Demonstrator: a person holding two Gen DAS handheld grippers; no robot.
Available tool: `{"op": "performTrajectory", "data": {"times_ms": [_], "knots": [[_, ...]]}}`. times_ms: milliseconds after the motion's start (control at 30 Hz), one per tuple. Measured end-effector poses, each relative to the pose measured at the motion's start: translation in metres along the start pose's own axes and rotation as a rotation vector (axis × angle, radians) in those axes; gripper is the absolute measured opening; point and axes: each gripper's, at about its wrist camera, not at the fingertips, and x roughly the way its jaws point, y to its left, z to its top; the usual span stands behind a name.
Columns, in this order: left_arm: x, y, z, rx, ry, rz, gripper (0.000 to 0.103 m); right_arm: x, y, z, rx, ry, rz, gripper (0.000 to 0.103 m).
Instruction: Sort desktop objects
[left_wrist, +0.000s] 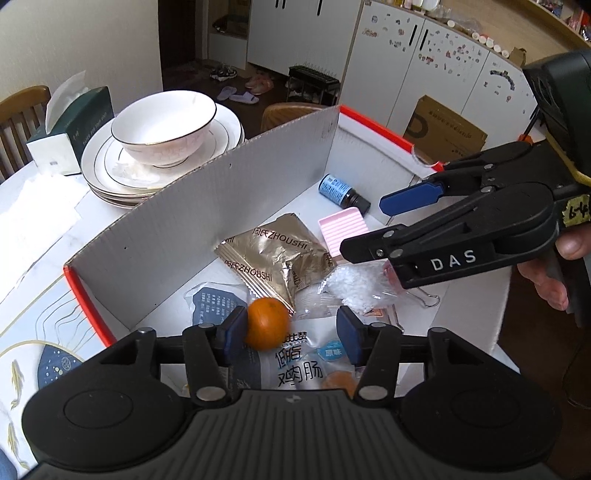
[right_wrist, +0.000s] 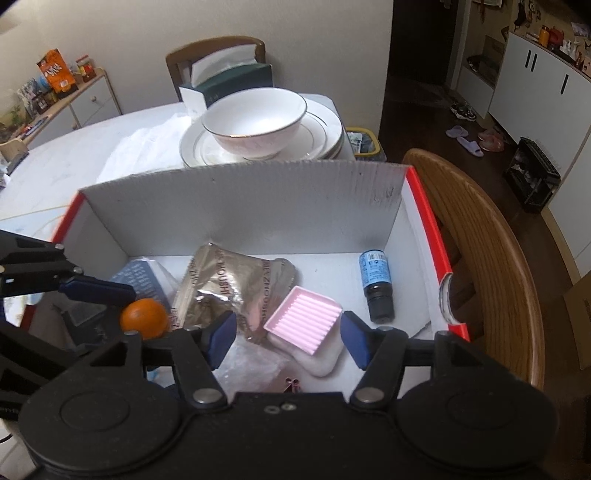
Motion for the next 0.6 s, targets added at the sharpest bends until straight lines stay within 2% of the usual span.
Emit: {"op": "performTrajectory", "data": {"times_ms": [333, 467, 600], "knots": [[-0.027, -0.01, -0.005, -0.01, -0.057, 0.005, 0.052, -0.031, 0.008, -0.008, 0.004, -0.06, 0.045, 0.062], [-0.039, -0.013, -0.009, -0.02, -0.079, 0.014, 0.062, -0.048, 0.01, -0.014, 0.007, -0.095, 0.062, 0.062], [-0.05, -0.016, -0.015, -0.033, -0.097, 0.018, 0.062, -0.064, 0.014, -0.02, 0.007, -0.126, 0.069, 0.063]]}}
